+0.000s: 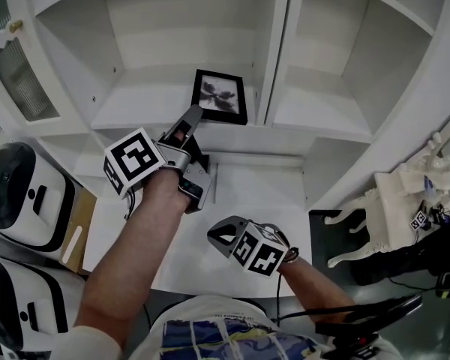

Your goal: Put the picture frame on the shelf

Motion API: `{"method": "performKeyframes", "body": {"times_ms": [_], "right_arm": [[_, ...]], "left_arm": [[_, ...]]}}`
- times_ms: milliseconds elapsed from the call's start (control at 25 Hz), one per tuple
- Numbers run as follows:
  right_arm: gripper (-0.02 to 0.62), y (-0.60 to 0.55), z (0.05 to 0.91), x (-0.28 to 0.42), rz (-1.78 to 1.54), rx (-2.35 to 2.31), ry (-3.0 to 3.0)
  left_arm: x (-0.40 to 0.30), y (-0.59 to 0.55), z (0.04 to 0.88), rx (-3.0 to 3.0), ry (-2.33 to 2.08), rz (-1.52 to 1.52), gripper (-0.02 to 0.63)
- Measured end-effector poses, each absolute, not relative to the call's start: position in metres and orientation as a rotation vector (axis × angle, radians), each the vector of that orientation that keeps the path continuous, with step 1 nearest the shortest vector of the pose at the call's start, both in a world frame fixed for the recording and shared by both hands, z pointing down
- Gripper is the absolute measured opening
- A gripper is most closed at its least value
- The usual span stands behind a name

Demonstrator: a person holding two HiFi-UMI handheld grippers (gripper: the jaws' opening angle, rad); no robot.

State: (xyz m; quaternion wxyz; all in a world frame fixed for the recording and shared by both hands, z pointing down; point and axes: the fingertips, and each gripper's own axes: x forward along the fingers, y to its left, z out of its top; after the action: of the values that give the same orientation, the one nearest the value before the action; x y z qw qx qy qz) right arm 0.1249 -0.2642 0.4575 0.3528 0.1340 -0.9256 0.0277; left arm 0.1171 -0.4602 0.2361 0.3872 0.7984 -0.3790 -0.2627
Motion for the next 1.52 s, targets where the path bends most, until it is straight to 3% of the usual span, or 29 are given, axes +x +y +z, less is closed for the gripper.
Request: {"method": "performKeyframes", "body": {"times_ms": [560, 1360, 1520], "right_arm": [[0.025, -0.266, 0.464, 0.12, 0.092, 0.334, -2.405], [0.025, -0.258, 0.468, 0.085, 0.139, 0.36, -2.382], [0.025, -0.252, 0.469, 0.067, 0.145, 0.381, -2.368]], "left_arm": [[0.12, -0.456, 0.237, 2.449, -1.416, -0.174, 0.153], [0.087, -0.428, 0.228, 2.55, -1.376, -0.196, 0.155], [0.068, -0.41, 0.227, 2.587, -1.337, -0.206, 0.124]]}}
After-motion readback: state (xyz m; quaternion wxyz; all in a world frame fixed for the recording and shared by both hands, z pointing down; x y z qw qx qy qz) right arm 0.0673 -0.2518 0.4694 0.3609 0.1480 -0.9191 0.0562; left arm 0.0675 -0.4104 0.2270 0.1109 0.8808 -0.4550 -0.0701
